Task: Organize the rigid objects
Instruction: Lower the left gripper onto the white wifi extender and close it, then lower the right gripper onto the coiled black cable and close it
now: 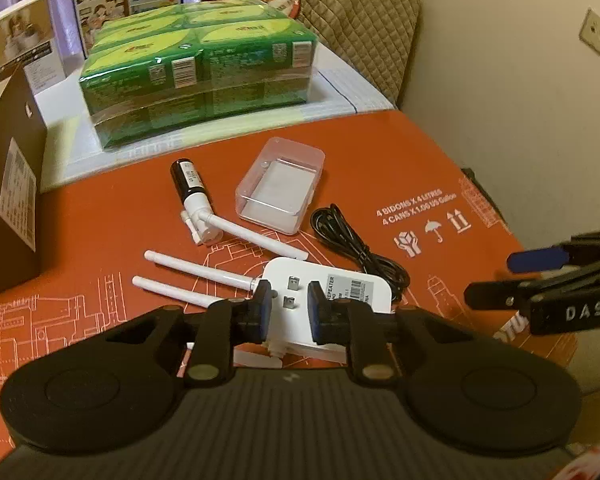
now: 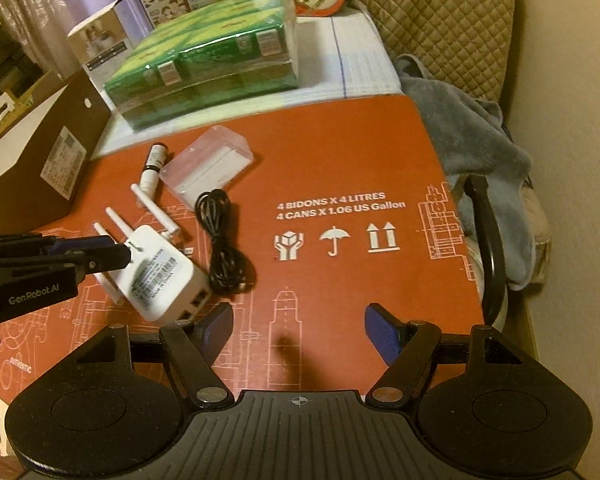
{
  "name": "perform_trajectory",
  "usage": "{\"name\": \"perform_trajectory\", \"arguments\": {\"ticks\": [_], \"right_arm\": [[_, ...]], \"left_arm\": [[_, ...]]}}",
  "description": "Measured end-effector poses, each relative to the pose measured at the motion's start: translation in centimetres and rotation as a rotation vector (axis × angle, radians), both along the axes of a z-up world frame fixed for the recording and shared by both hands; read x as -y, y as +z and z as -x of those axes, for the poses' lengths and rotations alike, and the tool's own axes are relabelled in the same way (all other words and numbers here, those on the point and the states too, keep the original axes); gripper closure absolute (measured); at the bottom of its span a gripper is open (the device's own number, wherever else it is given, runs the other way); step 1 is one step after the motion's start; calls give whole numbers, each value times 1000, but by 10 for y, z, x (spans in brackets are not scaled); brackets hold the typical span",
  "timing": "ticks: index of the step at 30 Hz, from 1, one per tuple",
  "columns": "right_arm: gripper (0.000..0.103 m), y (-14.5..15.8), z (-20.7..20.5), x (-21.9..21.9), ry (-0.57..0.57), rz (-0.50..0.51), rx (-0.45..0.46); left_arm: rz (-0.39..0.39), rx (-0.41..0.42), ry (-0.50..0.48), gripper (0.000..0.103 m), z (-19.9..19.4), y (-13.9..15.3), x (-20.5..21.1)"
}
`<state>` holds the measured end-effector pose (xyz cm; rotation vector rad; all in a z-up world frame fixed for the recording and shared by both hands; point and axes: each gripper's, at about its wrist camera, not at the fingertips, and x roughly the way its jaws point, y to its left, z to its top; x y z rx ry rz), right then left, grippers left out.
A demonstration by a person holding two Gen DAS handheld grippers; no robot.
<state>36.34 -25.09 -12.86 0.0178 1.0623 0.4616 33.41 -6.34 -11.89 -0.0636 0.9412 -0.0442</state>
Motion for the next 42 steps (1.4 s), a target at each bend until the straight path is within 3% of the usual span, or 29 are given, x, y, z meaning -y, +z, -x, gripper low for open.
{"name": "perform_trajectory", "arguments": {"ticks": [3,13,22,24,31,33,35,38,40,41,42], "right_arm": [[33,-1,-2,2,-1,-3,-3],[33,-5,-13,-11,36,-18,-3],[35,-12,-17,-45,156,-30,52],[47,-15,-18,-55,182,-26,70],[69,-29,-25,-83,254,15,115],[81,-33,-26,-86,269,29,115],[81,-35,-22,-87,292,34,130],[81,-35,-15,-90,341,36,138],[81,-35,-10,-91,361,25,127],[81,-35,-8,-91,362,23,125],[81,-35,-7,-91,361,23,123]], "left_arm": [[-13,-4,-11,100,-1,-2,1],[-34,-14,21,100,13,-1,-21],[-54,-43,108,100,44,2,-69],[-52,-44,128,100,51,2,-77],[-51,-33,161,100,65,3,-98],[-63,-25,184,100,65,2,-104],[-74,-20,211,100,63,1,-109],[-42,-29,254,96,58,2,-114],[1,-44,308,86,59,4,-115],[19,-55,336,74,60,5,-116],[38,-64,370,69,62,6,-116]]}}
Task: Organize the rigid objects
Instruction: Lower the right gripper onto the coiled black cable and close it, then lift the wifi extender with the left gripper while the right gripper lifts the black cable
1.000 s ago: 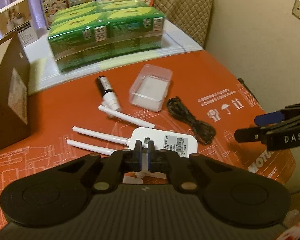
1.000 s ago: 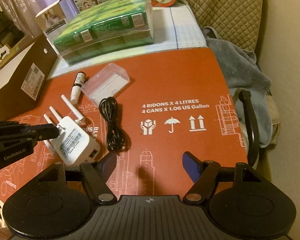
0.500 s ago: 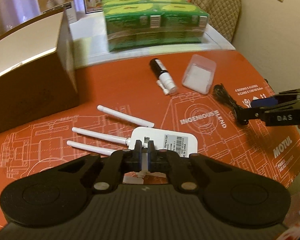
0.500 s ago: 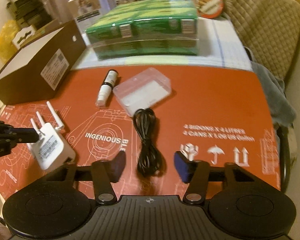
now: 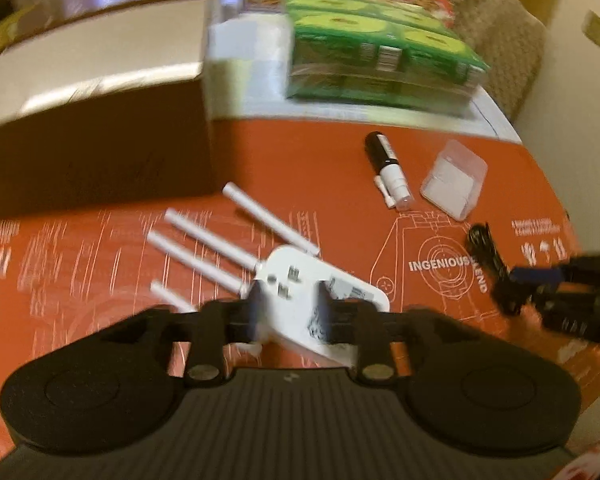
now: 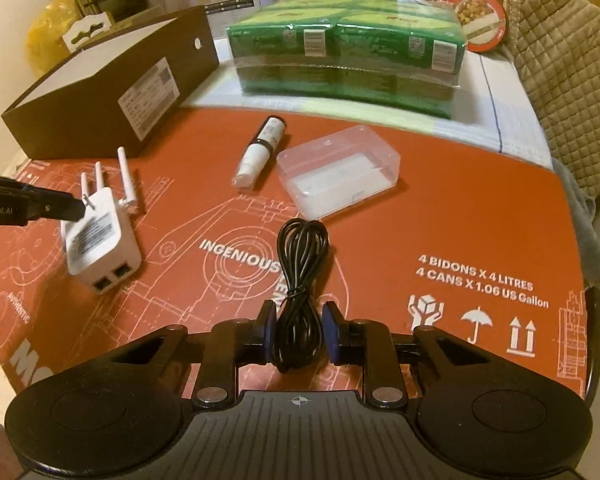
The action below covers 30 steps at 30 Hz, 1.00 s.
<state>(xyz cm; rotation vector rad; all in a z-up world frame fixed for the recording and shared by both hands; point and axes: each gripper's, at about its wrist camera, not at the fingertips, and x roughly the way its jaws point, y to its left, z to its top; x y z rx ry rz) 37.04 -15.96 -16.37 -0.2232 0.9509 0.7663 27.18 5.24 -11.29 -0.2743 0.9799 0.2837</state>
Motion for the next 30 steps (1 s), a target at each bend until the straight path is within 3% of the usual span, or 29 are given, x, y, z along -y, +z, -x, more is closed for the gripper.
{"name": "perform_trajectory", "arguments": {"ticks": [5,12,17,23,30], "right_arm": [[81,-1,0,3,-15,-9,-23],[81,-2,0,2,-6,-2,-28],[81,-3,-1,6,-11,-6,-34],[81,-3,-1,16,-29,-11,-42],[81,-4,-2,16,-24,-11,-44]], "left_arm": [[76,-22,49,65,6,5,11],[8,38,-19,61,-23,11,35],[-35,-13,-107,67,-42,-9,51],[-118,-23,-162,77,-26,-13,59],[-136,-58,-116,76,2,-10,48]]}}
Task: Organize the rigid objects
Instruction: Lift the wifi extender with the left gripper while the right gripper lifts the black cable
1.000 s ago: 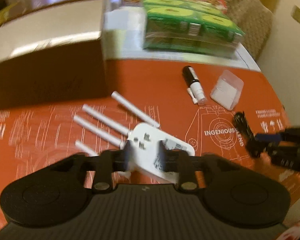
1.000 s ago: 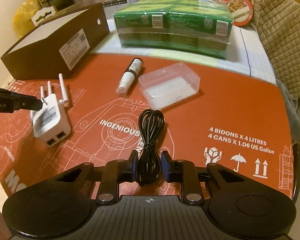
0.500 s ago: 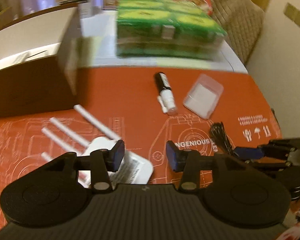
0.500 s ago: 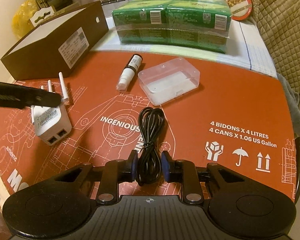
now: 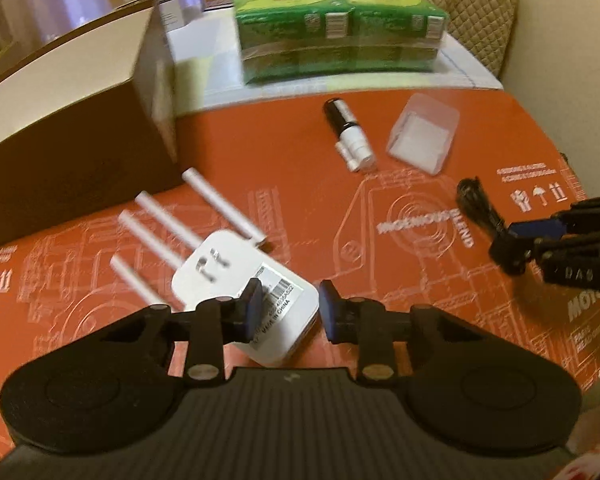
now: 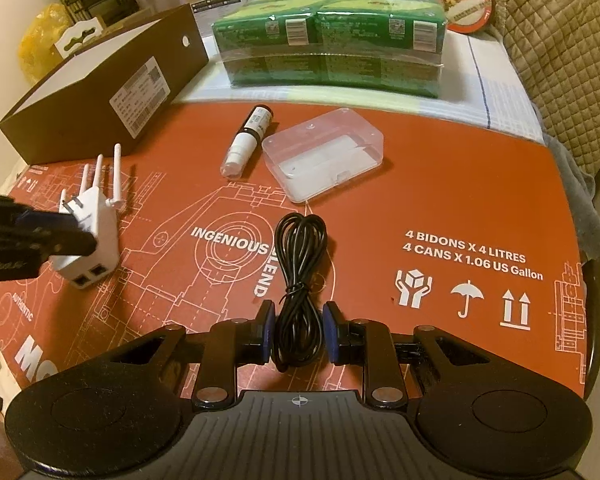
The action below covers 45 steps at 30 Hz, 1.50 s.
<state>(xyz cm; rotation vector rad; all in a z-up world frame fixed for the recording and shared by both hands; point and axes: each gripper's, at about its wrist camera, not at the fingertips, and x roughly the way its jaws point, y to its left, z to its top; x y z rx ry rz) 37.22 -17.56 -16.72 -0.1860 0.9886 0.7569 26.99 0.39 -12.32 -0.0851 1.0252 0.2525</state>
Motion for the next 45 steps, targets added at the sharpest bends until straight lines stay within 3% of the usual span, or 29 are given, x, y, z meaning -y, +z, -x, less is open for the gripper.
{"name": "perform_trajectory", "arguments": {"ticks": [10,13,16,19,26,30,32,34,36,38,45], "right_arm": [[81,0,0,-1,5,5,1],[80,0,0,-2,7,10,4],[72,0,0,-4,4,12,6],[55,0,-1,-7,-5,21,8],[51,-1,-4,-11,-18,24,17],[51,-2,-4,-15,-23,17,26],[52,-2,-3,-19,-17,27,42],[63,-3,0,-23,-7,42,63],[81,-3,2,-26,7,56,82],[88,-4,4,-29,17,71,92],[89,-4,10,-34,36,75,81]], "left_arm": [[1,-37,128,73,40,7,-30],[10,-17,161,59,41,10,-37],[16,-16,219,53,35,7,-45],[37,-21,260,46,28,2,-53],[59,-37,296,47,9,-12,-69],[17,-44,277,48,8,-15,-67],[-6,-61,262,49,8,-17,-64],[16,-59,267,50,12,-19,-66],[19,-59,263,50,15,-19,-67],[16,-55,250,50,17,-19,-66],[19,-45,214,50,26,-18,-64]]}}
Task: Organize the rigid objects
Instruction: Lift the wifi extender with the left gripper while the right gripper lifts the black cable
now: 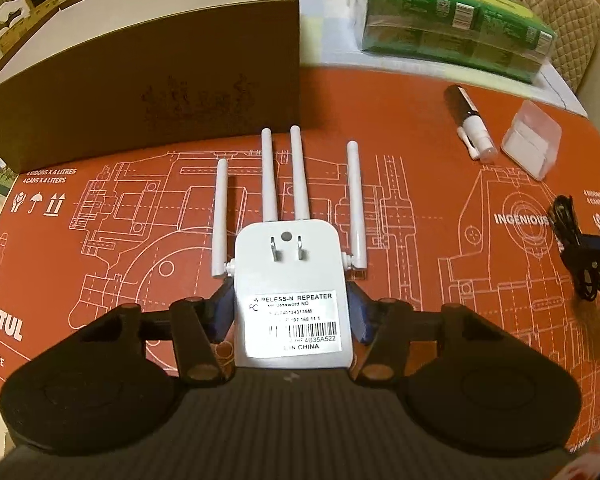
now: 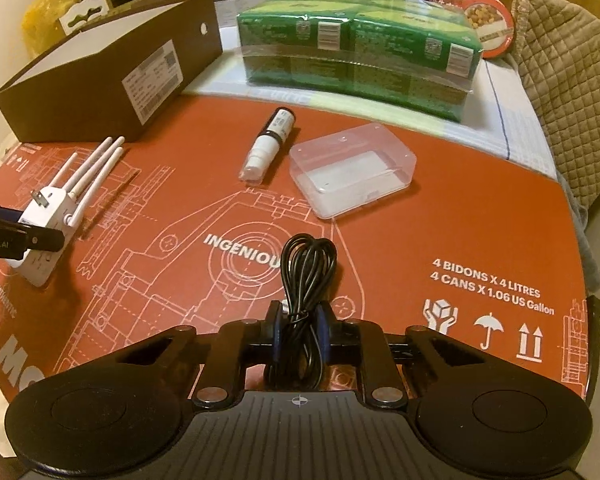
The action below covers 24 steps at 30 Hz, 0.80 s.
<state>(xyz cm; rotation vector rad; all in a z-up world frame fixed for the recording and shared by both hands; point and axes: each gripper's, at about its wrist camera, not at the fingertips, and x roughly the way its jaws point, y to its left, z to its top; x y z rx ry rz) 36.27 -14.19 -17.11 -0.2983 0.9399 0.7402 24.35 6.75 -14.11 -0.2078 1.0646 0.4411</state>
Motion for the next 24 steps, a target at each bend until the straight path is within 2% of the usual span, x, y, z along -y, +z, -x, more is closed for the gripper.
{"name": "perform_trajectory", "arguments": {"ticks": [8,15,24], "right_arm": [[89,4,9,-4,11,-8,-19],[89,16,16,-10,22,-60,-45],[89,28,25,-32,50,-89,-51]], "left_arm": [[18,9,-35,51,17,2,-1],[32,36,-53,51,38,14,-8],[37,62,-40,51,64,30,-28]]}}
